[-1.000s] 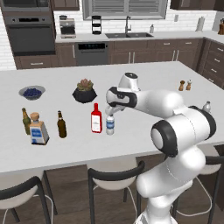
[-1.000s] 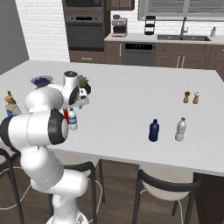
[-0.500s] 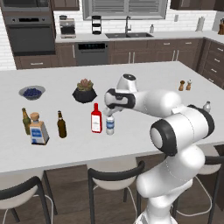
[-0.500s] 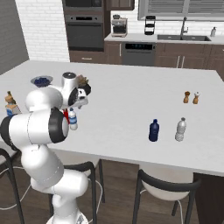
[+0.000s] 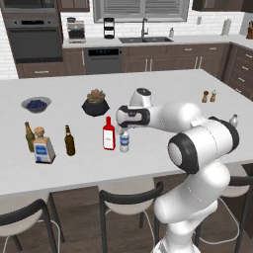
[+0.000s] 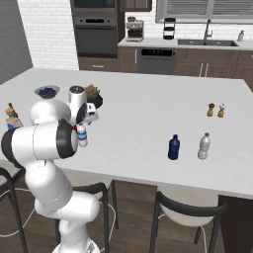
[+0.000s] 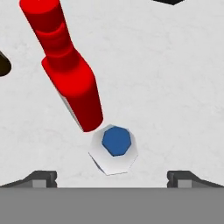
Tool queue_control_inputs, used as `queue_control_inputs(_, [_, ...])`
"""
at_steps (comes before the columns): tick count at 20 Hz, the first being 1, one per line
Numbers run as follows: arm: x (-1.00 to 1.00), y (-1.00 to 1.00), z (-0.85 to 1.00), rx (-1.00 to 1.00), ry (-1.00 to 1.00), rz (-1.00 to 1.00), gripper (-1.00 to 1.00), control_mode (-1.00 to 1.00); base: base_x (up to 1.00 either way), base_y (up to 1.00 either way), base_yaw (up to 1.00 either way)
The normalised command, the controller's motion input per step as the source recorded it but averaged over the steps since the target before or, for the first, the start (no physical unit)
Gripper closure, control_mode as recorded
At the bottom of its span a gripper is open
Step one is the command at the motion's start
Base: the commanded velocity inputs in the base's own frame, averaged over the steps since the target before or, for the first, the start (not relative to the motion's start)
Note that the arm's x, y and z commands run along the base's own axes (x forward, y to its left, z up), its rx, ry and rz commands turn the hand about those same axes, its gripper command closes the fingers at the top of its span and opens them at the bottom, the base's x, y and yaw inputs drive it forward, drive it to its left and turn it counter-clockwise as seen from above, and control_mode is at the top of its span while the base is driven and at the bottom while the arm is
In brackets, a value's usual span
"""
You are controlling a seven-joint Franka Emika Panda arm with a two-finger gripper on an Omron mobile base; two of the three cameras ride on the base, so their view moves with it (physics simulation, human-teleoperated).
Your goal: Move the plastic bottles in the middle to the plastics group, and the glass bottles in the middle to the glass group.
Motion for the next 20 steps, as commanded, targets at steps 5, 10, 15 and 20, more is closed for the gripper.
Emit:
queue_control_inputs(5, [0.00, 0.07, -0.13, 0.00, -0.04, 0.00, -1.00, -1.00, 0.00, 0.00, 0.00])
queue_control_inputs(10, [0.00, 0.01, -0.12, 0.00, -0.06, 0.00, -1.00, -1.00, 0.00, 0.00, 0.00])
queue_control_inputs(15, [0.00, 0.00, -0.10, 0.00, -0.06, 0.00, -1.00, -1.00, 0.00, 0.00, 0.00])
queue_control_inputs(20, [0.00, 0.00, -0.07, 0.00, -0.06, 0.00, -1.00, -1.00, 0.00, 0.00, 0.00])
